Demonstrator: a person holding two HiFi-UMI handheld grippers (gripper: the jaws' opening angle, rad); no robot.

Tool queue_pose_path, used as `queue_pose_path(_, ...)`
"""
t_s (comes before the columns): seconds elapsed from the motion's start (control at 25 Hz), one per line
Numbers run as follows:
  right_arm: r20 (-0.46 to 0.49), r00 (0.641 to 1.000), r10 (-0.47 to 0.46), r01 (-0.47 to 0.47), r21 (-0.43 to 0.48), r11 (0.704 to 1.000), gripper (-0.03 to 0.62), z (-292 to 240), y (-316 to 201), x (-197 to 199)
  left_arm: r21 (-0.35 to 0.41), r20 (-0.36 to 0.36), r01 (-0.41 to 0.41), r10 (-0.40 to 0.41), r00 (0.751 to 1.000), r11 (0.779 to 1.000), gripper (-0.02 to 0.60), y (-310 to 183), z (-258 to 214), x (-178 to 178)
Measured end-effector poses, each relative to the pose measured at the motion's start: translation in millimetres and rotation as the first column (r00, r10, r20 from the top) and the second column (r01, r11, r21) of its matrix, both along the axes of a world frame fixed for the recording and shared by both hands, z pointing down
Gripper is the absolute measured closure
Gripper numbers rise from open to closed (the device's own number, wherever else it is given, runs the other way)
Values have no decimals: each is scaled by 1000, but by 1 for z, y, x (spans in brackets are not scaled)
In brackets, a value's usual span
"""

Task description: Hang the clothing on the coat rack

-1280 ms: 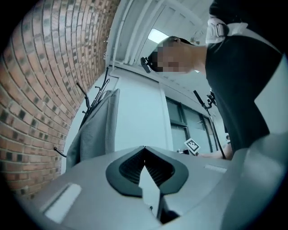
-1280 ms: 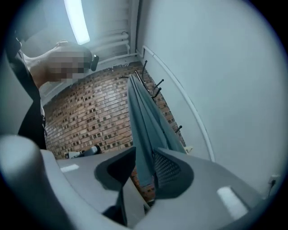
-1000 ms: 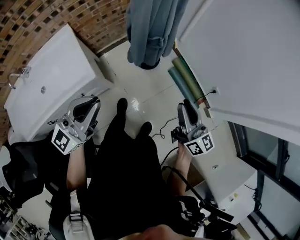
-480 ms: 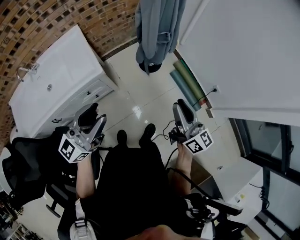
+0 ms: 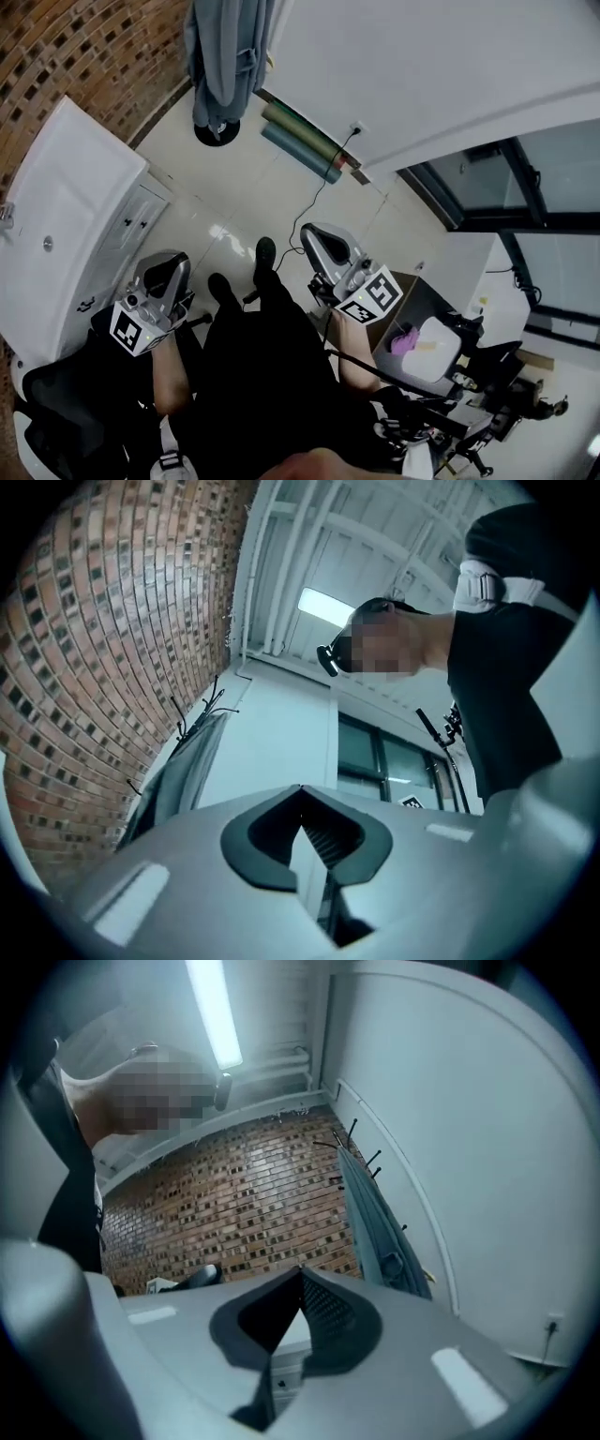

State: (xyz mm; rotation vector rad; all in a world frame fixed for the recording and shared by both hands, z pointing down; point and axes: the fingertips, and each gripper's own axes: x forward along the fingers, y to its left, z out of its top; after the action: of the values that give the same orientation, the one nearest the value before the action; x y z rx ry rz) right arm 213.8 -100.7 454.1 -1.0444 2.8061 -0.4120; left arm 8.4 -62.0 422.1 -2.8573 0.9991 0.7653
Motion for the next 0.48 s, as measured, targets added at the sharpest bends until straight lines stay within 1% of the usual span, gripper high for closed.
queue_pose_path(0.08, -45, 998, 38, -37, 19, 999, 591, 1, 19, -2, 27, -21, -55, 56, 998, 998, 578, 7, 2, -1)
queue_pose_path(0.16, -72, 996, 50, -47, 53, 998, 591, -5, 32, -7, 42, -15, -70, 71, 997, 997, 578, 19, 2, -3)
queue_pose_path(0.24, -92, 995, 36, -26, 107, 994, 591, -19, 40, -17, 46, 13, -72, 71, 997, 996, 579, 31, -4, -4)
queue_pose_path(0.36, -126, 992, -10, 36, 205, 978, 591, -43, 48, -38, 69, 49, -15, 12, 999, 997, 578, 41, -19, -13)
queue_pose_path(0.48, -124, 991, -49, 81, 272, 959, 591, -62, 54, -43, 85, 28, 67, -70, 997, 994, 578, 46, -34, -21)
